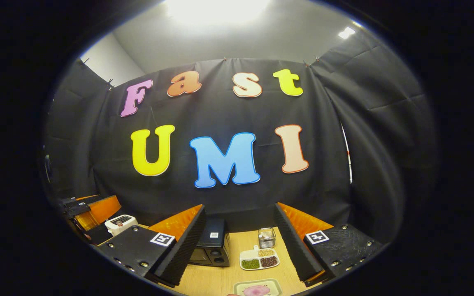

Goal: Open the electric oven with the left hand, put the food in, and close the electric oven.

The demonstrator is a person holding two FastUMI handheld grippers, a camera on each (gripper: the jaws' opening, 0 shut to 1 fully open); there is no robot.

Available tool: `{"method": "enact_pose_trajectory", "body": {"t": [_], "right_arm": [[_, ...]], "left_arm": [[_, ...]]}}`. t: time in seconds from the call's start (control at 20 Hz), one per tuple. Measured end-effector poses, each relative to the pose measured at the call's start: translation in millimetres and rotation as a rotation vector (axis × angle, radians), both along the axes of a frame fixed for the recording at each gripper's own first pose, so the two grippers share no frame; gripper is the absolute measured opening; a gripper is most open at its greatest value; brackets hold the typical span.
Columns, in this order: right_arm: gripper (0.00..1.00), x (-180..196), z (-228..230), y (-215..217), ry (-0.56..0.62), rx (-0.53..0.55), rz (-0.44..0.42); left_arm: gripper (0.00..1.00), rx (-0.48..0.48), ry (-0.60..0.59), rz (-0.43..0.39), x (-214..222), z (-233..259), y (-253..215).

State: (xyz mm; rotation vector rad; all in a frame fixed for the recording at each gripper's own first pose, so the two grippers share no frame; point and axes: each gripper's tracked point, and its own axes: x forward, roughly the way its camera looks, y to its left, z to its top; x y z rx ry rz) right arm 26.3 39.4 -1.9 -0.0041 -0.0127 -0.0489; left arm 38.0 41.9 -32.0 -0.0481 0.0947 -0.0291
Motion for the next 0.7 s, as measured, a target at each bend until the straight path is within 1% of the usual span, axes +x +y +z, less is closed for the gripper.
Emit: {"method": "enact_pose_trajectory", "body": {"t": [0.2, 0.3, 0.45, 0.55, 0.6, 0.65, 0.7], "right_arm": [[0.99, 7.8, -8.7, -1.3, 0.026, 0.01, -0.007], [0.99, 12.0, -13.8, -5.1, 0.044, 0.002, -0.013], [0.99, 16.8, -25.7, -11.2, 0.076, -0.003, -0.028], [0.99, 18.4, -34.6, -17.7, 0.101, -0.009, -0.041], [1.0, 18.1, -38.3, -21.1, 0.112, -0.014, -0.05], [1.0, 16.5, -42.5, -24.4, 0.122, -0.019, -0.059], [1.0, 14.0, -45.7, -28.0, 0.133, -0.023, -0.07]], "left_arm": [[0.96, 0.009, 0.095, 0.002, 22.0, -37.5, 5.4], [1.0, 0.016, 0.141, 0.007, 36.2, -56.9, 7.0], [1.0, 0.027, 0.231, -0.003, 57.2, -100.6, 5.5], [0.93, 0.036, 0.293, -0.01, 69.1, -133.4, 7.3], [1.0, 0.034, 0.32, -0.016, 75.1, -147.8, 6.6], [0.97, 0.032, 0.345, -0.021, 81.0, -162.3, 6.8], [0.97, 0.037, 0.364, -0.021, 85.8, -174.8, 9.0]]}}
